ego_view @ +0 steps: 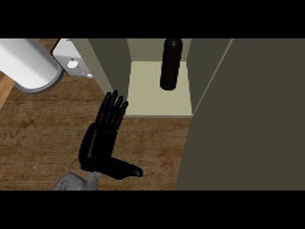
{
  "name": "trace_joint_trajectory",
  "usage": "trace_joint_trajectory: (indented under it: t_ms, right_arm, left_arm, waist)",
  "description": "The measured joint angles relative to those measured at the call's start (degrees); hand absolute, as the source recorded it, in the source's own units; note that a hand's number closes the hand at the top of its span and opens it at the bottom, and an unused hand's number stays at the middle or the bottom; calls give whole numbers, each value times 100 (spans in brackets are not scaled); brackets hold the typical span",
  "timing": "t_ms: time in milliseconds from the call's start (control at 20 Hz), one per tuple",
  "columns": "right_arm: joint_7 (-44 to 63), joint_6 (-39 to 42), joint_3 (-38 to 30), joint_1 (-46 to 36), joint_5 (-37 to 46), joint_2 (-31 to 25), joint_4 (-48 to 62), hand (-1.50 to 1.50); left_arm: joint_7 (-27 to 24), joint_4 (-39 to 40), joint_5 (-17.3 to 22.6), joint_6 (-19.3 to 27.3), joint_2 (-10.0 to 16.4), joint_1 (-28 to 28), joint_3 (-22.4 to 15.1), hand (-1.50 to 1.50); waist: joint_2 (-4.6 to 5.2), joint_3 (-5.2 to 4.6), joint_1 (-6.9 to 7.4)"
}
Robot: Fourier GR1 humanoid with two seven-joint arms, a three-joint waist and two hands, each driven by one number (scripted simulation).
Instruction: Pick up the wine, place it into the cabinet and close the cabinet
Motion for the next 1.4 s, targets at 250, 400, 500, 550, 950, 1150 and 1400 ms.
trace_joint_trajectory:
  t_ms: [250, 400, 500, 550, 950, 1150, 1400]
  right_arm:
    - [-129, 384, 134, 10, -24, -197, 2, -150]
    - [-171, 771, 363, 18, -40, -420, 22, 150]
    - [-227, 1031, 535, -26, -48, -543, 30, 150]
    - [-283, 1150, 592, -17, -52, -607, 36, 150]
    - [-156, 1344, 1035, -112, -42, -640, 39, 150]
    - [26, 1342, 1160, -276, -22, -599, 44, 150]
    - [269, 1376, 1266, -505, 2, -592, 37, 150]
  left_arm:
    - [-96, -375, 91, -263, 385, 439, 224, -150]
    - [-152, -498, 194, -487, 699, 614, 473, -150]
    - [-212, -530, 238, -624, 856, 723, 611, -150]
    - [-218, -574, 245, -636, 914, 762, 673, -150]
    - [-152, -949, 576, -1008, 1496, 1215, 1282, -150]
    - [-112, -866, 789, -1324, 1755, 1268, 1625, -150]
    - [-110, -828, 923, -1628, 1999, 1407, 1916, -150]
  waist:
    - [10, 0, -18]
    - [13, 0, -12]
    - [17, -1, -8]
    - [17, -1, -12]
    - [12, -10, -13]
    - [15, -14, -10]
    - [19, -19, 19]
